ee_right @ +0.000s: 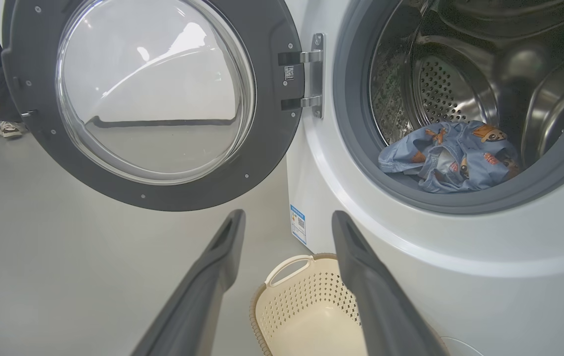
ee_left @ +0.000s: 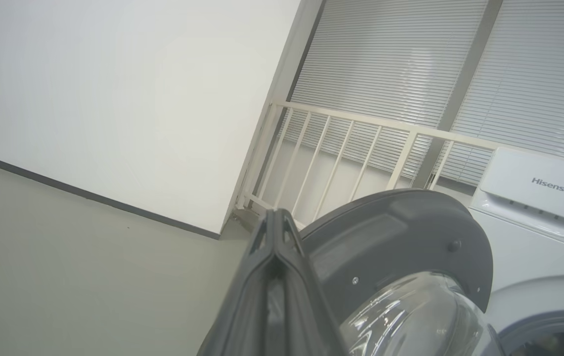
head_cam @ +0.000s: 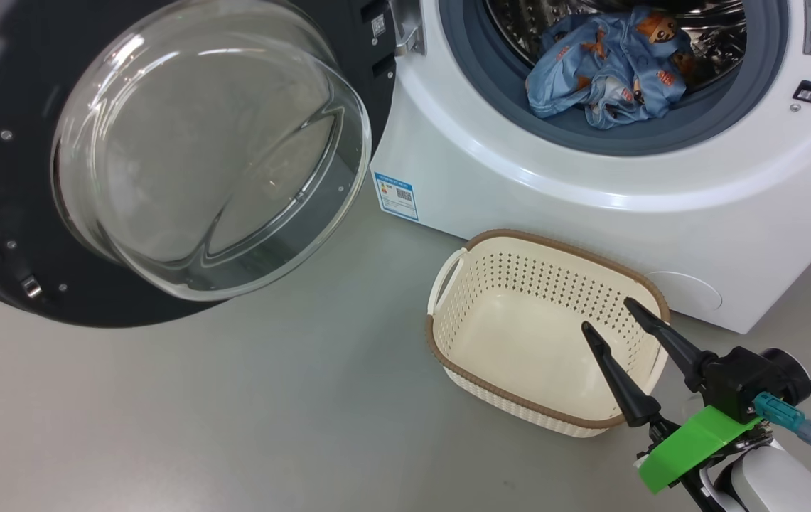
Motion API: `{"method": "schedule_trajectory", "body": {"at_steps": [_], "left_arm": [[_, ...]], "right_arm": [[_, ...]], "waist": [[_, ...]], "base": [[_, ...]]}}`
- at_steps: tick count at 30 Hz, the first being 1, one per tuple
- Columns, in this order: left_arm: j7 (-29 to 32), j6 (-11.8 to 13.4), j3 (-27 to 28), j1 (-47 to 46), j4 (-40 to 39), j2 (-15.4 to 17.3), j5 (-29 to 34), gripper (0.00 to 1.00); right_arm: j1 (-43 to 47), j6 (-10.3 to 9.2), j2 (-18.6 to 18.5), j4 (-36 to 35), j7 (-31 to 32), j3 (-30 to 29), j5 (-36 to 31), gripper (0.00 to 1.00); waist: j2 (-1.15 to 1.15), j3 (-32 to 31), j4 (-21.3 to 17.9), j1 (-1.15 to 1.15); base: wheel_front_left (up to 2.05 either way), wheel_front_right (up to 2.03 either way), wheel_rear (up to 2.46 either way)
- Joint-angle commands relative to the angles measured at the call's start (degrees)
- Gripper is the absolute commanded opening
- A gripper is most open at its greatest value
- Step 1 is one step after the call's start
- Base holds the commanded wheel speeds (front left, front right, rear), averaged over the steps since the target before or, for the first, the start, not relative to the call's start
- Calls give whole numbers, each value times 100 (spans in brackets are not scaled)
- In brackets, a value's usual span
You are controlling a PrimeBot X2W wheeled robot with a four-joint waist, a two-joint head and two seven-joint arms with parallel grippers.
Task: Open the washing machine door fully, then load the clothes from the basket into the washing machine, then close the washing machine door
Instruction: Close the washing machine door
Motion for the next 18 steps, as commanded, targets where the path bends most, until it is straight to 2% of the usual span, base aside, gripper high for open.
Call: {"method": "schedule_trajectory", "body": {"at_steps": [1,8,12,14,18], "left_arm": [[97,-11,162,-229,-36,427,-151,0],[1149,-12,31,-1345,1129,1454,-1683,0],[1662,-12,-162,-1853,1747,1835,-2190,0],[1973,-12,-250,-2083,2003,1908,-2500,0],[2399,-13,-486,-2406,2506,2161,-2730,0]], "right_arm": [[-88,25,-82,-159,-47,55,-14,91],[-106,25,-145,-192,-47,38,-32,92],[-165,25,-203,-191,-47,67,-40,92],[-189,25,-231,-191,-47,86,-40,92],[-244,25,-284,-194,-47,139,-37,93]], "waist": [[0,30,-1,0],[0,172,-46,0],[0,278,-75,0],[0,321,-88,0],[0,389,-128,0]], "base": [[0,0,0],[0,0,0],[0,0,0],[0,0,0],[0,0,0]]}}
